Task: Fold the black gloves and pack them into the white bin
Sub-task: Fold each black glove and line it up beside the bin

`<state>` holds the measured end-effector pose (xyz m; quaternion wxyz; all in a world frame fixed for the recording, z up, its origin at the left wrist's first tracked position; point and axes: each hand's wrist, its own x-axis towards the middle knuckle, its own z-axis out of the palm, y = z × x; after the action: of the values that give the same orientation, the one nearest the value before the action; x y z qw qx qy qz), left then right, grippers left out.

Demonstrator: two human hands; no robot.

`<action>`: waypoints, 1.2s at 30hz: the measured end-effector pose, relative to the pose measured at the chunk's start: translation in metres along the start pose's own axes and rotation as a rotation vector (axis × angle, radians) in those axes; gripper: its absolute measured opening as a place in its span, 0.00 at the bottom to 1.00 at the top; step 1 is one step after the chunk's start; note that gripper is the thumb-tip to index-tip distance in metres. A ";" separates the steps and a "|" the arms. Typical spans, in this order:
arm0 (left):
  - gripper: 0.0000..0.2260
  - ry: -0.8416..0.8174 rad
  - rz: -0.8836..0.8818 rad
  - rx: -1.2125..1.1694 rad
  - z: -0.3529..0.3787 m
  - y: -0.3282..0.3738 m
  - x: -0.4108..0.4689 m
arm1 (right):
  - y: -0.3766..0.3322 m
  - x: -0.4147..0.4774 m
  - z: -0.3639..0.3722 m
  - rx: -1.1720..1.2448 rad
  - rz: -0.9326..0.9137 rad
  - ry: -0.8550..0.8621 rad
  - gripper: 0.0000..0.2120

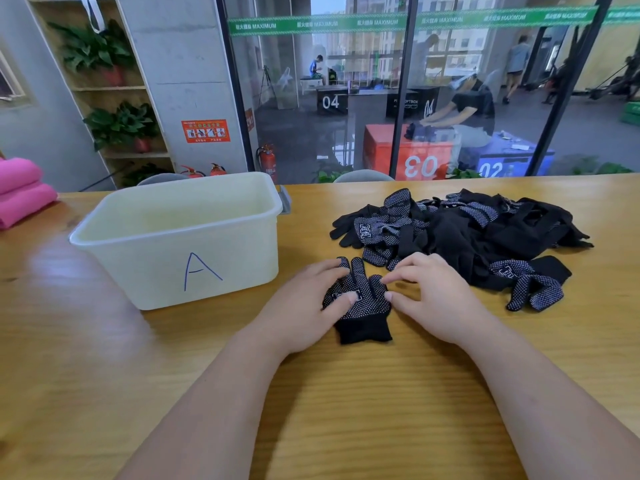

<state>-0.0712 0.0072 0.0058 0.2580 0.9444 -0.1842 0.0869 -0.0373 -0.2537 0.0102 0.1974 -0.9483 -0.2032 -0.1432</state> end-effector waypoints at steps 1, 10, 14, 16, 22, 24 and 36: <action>0.30 -0.037 0.009 0.014 0.003 0.004 0.001 | 0.001 0.001 0.000 -0.029 0.017 0.034 0.12; 0.34 -0.205 -0.073 0.106 -0.007 0.001 -0.002 | 0.023 0.004 -0.002 -0.204 0.272 0.092 0.10; 0.34 -0.144 -0.090 0.094 -0.001 0.003 -0.003 | 0.019 0.005 -0.001 -0.174 0.259 0.121 0.03; 0.35 -0.167 -0.098 0.114 0.000 0.005 -0.002 | 0.015 0.002 -0.005 -0.121 0.219 0.118 0.02; 0.36 -0.153 -0.111 0.118 -0.001 -0.001 -0.002 | 0.008 0.000 -0.007 0.102 0.041 0.060 0.03; 0.34 -0.111 -0.106 0.102 -0.001 -0.001 -0.001 | 0.012 0.004 -0.007 0.048 0.090 0.188 0.07; 0.26 0.020 -0.102 0.026 0.002 -0.001 0.001 | 0.011 0.003 -0.007 0.153 0.129 0.125 0.12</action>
<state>-0.0700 0.0070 0.0039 0.2514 0.9550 -0.1322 0.0855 -0.0308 -0.2649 0.0137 0.2904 -0.9308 -0.1392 -0.1730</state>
